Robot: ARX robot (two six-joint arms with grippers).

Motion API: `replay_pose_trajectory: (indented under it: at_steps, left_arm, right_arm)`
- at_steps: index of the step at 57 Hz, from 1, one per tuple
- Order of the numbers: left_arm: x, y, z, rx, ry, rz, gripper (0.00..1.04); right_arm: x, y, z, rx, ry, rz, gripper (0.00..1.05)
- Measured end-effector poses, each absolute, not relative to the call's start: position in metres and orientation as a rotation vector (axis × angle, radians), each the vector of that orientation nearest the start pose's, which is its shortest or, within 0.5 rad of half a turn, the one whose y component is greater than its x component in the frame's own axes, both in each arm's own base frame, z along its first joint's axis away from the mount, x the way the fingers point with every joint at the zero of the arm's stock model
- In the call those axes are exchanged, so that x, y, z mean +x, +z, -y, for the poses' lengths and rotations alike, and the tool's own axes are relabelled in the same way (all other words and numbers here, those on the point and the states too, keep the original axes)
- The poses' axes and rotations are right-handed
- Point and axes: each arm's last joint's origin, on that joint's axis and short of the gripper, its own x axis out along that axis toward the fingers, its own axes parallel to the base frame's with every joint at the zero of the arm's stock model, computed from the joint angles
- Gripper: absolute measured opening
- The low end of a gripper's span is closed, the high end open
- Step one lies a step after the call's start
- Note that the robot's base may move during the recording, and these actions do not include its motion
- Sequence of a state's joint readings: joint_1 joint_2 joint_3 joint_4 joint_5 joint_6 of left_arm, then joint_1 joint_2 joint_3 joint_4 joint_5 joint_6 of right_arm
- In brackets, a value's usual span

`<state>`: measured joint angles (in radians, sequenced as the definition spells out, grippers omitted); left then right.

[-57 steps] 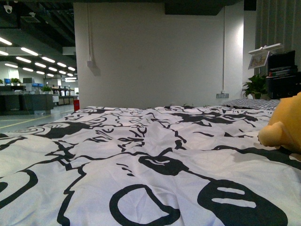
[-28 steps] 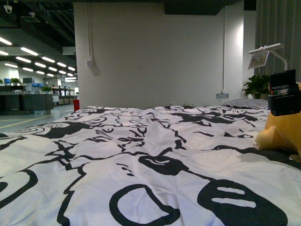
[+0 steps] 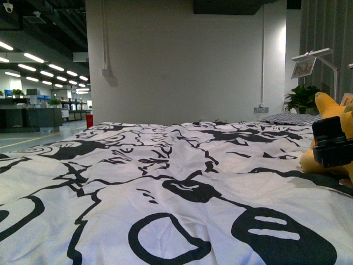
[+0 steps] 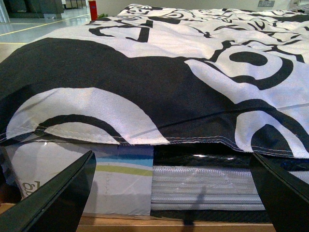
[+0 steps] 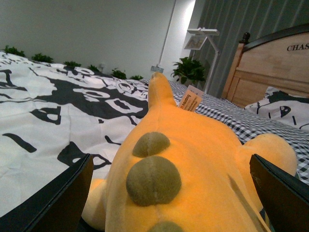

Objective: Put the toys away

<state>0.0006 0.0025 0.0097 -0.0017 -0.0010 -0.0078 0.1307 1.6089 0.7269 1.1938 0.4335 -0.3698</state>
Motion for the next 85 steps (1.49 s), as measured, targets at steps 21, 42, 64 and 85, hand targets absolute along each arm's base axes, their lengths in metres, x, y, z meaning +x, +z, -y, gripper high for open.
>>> replay_pose_trajectory:
  at_steps: [21,42,64,85]
  left_arm:
    - [0.097,0.166,0.000,-0.008,0.002,0.006,0.98]
    - [0.097,0.166,0.000,-0.008,0.002,0.005,0.98]
    - [0.097,0.166,0.000,-0.008,0.002,0.006,0.98]
    - [0.097,0.166,0.000,-0.008,0.002,0.006,0.98]
  right_arm:
    - [0.328,0.230,-0.028,-0.374,-0.391,0.190,0.98]
    - [0.329,0.228,-0.025,-0.403,-0.390,0.171,0.60]
    - [0.326,0.253,-0.006,-0.248,-0.265,0.130,0.12]
    - [0.291,0.335,0.020,0.009,0.074,0.215,0.08]
